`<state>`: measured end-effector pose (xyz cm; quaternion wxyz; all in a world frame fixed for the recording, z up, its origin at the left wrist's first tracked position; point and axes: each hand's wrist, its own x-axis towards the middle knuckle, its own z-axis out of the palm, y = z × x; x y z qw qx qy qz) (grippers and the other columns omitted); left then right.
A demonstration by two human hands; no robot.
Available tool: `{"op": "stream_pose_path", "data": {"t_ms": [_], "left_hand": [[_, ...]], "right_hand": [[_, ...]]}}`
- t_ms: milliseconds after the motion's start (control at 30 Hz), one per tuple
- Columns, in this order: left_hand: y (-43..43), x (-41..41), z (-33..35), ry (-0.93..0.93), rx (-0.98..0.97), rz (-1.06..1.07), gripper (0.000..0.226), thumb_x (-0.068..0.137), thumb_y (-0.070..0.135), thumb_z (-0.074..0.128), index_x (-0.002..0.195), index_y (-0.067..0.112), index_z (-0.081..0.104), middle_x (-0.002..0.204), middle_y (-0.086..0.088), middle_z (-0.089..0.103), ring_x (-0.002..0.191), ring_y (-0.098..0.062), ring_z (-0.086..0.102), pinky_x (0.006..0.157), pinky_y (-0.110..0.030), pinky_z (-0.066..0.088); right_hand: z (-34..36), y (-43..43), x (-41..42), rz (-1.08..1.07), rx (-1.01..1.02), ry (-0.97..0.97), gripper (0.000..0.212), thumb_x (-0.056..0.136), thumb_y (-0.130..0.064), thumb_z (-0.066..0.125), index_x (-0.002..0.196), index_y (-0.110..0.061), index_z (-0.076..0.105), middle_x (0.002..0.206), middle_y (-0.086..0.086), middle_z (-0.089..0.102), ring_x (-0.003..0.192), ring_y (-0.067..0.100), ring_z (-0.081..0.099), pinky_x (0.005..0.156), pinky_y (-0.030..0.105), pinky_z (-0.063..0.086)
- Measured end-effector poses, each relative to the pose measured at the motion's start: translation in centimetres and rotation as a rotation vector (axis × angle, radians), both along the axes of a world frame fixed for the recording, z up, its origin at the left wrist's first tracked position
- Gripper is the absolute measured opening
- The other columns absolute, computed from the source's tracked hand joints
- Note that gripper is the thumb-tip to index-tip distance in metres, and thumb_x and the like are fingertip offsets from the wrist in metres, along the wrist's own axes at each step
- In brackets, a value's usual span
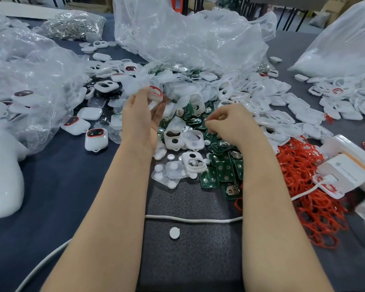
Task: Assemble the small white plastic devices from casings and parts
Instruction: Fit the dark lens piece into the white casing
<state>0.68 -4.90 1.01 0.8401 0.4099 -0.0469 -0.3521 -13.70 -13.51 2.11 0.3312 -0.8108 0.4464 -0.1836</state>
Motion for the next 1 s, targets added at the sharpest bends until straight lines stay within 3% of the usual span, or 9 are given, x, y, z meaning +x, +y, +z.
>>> {"op": "stream_pose_path", "data": {"t_ms": [100,167,367,467,567,667,767,900,1000], "left_hand": [[0.4,-0.2,0.3,-0.020,0.030,-0.028,0.008,0.088,0.010,0.059,0.093,0.007,0.054,0.093,-0.007,0.060,0.075,-0.015,0.062,0.068,-0.017,0.051],[0.7,-0.2,0.6,-0.016,0.040,-0.064,0.008,0.090,0.015,0.061,0.093,0.009,0.057,0.091,-0.007,0.064,0.070,-0.011,0.058,0.066,-0.017,0.050],[1.5,0.2,1.6,-0.054,0.120,-0.007,0.014,0.086,0.020,0.070,0.094,0.012,0.061,0.080,0.003,0.060,0.069,-0.007,0.055,0.066,-0.017,0.051],[2.9,1.9,2.5,-0.081,0.137,0.117,0.022,0.093,0.030,0.061,0.077,0.015,0.062,0.065,0.005,0.060,0.062,-0.008,0.056,0.059,-0.019,0.050],[4.7,4.2,2.8,-0.115,0.076,0.316,0.019,0.097,0.015,0.055,0.078,0.015,0.058,0.069,0.003,0.063,0.058,-0.008,0.059,0.056,-0.018,0.050],[6.3,5.9,2.5,-0.153,0.050,0.424,0.017,0.094,0.001,0.055,0.102,0.016,0.052,0.095,-0.009,0.059,0.065,-0.008,0.062,0.063,-0.017,0.052],[7.2,6.9,2.5,-0.089,-0.003,0.469,0.033,0.093,-0.002,0.056,0.121,0.008,0.043,0.096,-0.010,0.057,0.058,-0.005,0.063,0.064,-0.017,0.054],[7.6,7.2,2.4,-0.028,-0.025,0.429,0.012,0.092,-0.004,0.057,0.098,0.005,0.053,0.076,-0.004,0.062,0.057,-0.005,0.063,0.063,-0.016,0.054],[7.2,6.7,2.4,-0.023,-0.038,0.375,0.021,0.089,-0.006,0.058,0.106,0.006,0.054,0.083,-0.006,0.064,0.068,-0.011,0.066,0.066,-0.017,0.054]], "right_hand": [[-0.3,0.8,1.0,0.048,-0.052,-0.025,0.007,0.087,-0.020,0.062,0.091,-0.019,0.067,0.075,-0.013,0.057,0.068,0.001,0.052,0.055,0.012,0.040],[-0.5,1.3,1.7,0.078,-0.073,-0.015,0.010,0.088,-0.022,0.061,0.095,-0.018,0.067,0.078,-0.010,0.058,0.072,0.003,0.054,0.054,0.008,0.036],[-0.2,2.9,4.5,0.136,-0.115,-0.014,0.018,0.090,-0.024,0.062,0.102,-0.013,0.068,0.095,0.000,0.065,0.090,0.014,0.060,0.079,0.024,0.047],[0.0,4.3,7.5,0.154,-0.150,-0.117,0.016,0.090,-0.019,0.061,0.100,-0.010,0.070,0.101,0.005,0.070,0.095,0.019,0.062,0.085,0.029,0.048],[-0.3,6.4,11.4,0.220,-0.183,-0.165,0.018,0.091,-0.016,0.058,0.103,-0.011,0.070,0.104,0.006,0.070,0.098,0.022,0.062,0.088,0.034,0.048],[-1.0,8.0,15.1,0.354,-0.296,0.015,0.030,0.092,-0.011,0.051,0.116,-0.019,0.066,0.122,0.006,0.062,0.115,0.025,0.053,0.095,0.038,0.045],[-1.6,8.6,17.5,0.381,-0.465,0.305,0.037,0.090,-0.012,0.050,0.123,-0.023,0.062,0.129,0.006,0.055,0.122,0.031,0.042,0.096,0.039,0.037],[-1.8,8.3,18.7,0.350,-0.480,0.394,0.034,0.092,-0.021,0.053,0.125,-0.022,0.060,0.130,0.005,0.052,0.123,0.032,0.040,0.099,0.042,0.032],[-2.0,8.5,18.4,0.342,-0.510,0.338,0.027,0.091,-0.014,0.050,0.114,-0.019,0.063,0.119,0.006,0.059,0.118,0.030,0.045,0.097,0.042,0.032]]}}
